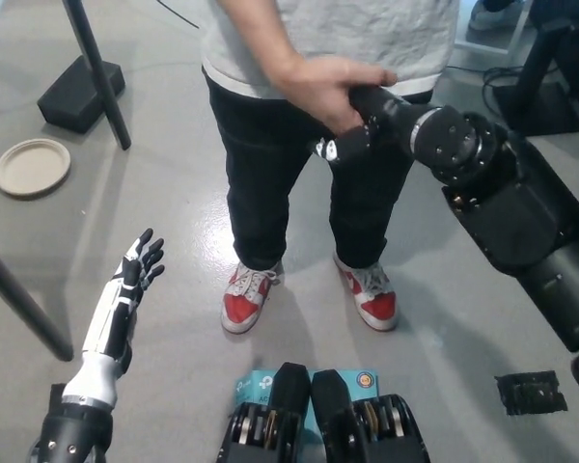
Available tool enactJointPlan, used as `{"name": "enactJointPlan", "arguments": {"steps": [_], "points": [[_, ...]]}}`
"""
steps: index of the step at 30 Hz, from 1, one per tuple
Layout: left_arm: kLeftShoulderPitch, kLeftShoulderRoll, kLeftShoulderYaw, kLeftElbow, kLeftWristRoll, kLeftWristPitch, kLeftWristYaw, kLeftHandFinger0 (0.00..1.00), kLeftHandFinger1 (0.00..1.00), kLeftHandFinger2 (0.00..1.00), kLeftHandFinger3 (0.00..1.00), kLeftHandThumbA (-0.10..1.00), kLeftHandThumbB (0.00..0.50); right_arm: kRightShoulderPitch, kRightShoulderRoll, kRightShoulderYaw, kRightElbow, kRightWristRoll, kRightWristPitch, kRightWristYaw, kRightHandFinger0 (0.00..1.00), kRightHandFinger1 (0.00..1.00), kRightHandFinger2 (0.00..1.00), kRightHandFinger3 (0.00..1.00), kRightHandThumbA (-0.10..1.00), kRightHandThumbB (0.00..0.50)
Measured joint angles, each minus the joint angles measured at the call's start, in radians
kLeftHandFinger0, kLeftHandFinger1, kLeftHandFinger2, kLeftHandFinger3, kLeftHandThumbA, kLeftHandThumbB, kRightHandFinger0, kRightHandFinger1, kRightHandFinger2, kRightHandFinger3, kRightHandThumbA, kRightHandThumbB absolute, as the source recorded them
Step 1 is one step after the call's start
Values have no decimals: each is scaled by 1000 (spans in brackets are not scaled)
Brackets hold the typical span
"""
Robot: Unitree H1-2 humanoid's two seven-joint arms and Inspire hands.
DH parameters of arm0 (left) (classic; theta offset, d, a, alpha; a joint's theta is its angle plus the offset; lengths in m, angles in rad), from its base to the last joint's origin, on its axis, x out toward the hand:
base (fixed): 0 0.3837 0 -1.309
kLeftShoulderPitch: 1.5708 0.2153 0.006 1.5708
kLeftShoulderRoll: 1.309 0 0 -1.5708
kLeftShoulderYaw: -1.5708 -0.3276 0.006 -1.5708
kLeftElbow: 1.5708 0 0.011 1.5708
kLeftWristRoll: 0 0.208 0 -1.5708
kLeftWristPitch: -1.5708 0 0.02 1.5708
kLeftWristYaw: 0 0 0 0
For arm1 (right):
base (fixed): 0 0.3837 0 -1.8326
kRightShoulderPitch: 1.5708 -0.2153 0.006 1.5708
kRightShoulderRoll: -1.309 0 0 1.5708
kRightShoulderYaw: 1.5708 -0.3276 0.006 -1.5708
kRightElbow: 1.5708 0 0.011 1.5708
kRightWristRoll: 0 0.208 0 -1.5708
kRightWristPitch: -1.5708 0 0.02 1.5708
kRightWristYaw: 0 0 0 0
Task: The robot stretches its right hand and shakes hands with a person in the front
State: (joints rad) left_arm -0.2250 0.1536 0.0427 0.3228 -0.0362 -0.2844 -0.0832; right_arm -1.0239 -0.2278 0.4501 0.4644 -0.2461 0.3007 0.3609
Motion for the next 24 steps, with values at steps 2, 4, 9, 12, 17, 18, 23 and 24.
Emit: {"name": "enactJointPlan", "arguments": {"steps": [2,4,9,12,17,18,23,24], "points": [[0,0,0,1,0,0,0,1000,1000,1000,1000,1000,86,13,-4,-14,-89,3,6,4,1000,1000,1000,1000,665,367],[0,-1,0,1,0,1,0,1000,1000,1000,1000,1000,73,23,-8,-30,-176,6,14,7,1000,1000,1000,1000,625,402],[2,-1,0,5,0,1,0,1000,1000,1000,1000,1000,76,34,-17,-73,-367,17,34,17,1000,1000,1000,1000,559,299],[2,-1,0,6,0,1,0,1000,1000,1000,1000,1000,53,44,-28,-97,-477,27,45,23,1000,1000,1000,1000,426,282],[2,-1,0,6,0,1,0,1000,1000,1000,1000,1000,59,82,-49,-120,-627,46,75,32,1000,1000,1000,1000,543,311],[2,-1,0,6,0,1,0,1000,1000,1000,1000,1000,59,93,-53,-127,-659,46,81,37,1000,1000,1000,1000,569,332],[1,0,0,4,0,1,0,1000,1000,1000,1000,1000,65,113,-61,-184,-776,33,133,87,1000,1000,1000,1000,520,317],[1,0,1,4,-1,1,0,1000,1000,1000,1000,1000,68,106,-61,-190,-764,26,139,91,1000,1000,1000,1000,474,305]]}}
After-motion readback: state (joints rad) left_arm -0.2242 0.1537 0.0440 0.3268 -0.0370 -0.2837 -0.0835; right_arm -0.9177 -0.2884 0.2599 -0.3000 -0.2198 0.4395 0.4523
